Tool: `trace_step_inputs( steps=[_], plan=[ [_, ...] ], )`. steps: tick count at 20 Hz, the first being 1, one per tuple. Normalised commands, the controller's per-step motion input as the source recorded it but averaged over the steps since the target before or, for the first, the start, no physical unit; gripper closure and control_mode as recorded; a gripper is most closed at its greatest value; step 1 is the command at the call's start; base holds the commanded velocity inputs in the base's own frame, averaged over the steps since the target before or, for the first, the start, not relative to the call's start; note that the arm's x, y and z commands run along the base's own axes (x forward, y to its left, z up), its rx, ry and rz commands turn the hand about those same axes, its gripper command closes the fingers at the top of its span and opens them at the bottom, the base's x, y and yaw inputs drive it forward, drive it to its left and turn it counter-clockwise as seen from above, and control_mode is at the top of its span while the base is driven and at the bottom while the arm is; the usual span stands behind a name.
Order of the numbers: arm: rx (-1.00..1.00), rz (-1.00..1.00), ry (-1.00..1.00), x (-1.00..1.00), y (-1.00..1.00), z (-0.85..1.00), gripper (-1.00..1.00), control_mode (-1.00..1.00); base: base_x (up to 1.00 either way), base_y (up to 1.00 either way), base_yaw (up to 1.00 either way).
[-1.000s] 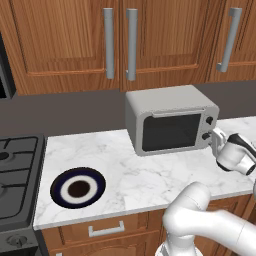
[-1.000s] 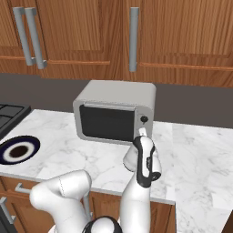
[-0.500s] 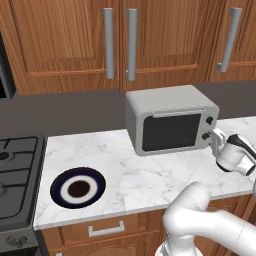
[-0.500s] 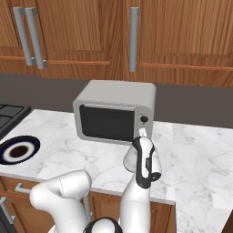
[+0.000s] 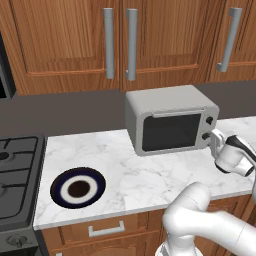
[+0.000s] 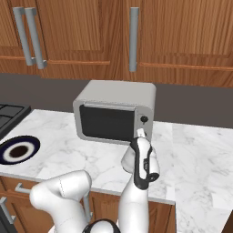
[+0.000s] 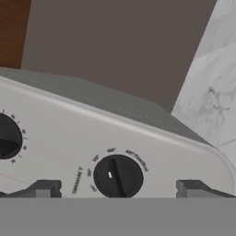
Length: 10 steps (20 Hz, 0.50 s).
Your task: Pull the toaster oven rack outwards. Pick up the baguette from the plate and place it on the toaster oven rack. Close the toaster oven door fully and set the temperature to the lowest setting.
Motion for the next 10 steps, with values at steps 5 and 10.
trace_step_inputs(
  steps=[5, 10],
  plan=[
    [0.0, 0.0, 0.0, 0.0, 0.0, 0.0, -1.0, -1.0, 0.0, 0.0, 0.0],
    [0.0, 0.0, 0.0, 0.01, 0.0, 0.0, -1.0, -1.0, 0.0, 0.0, 0.0]
  ],
)
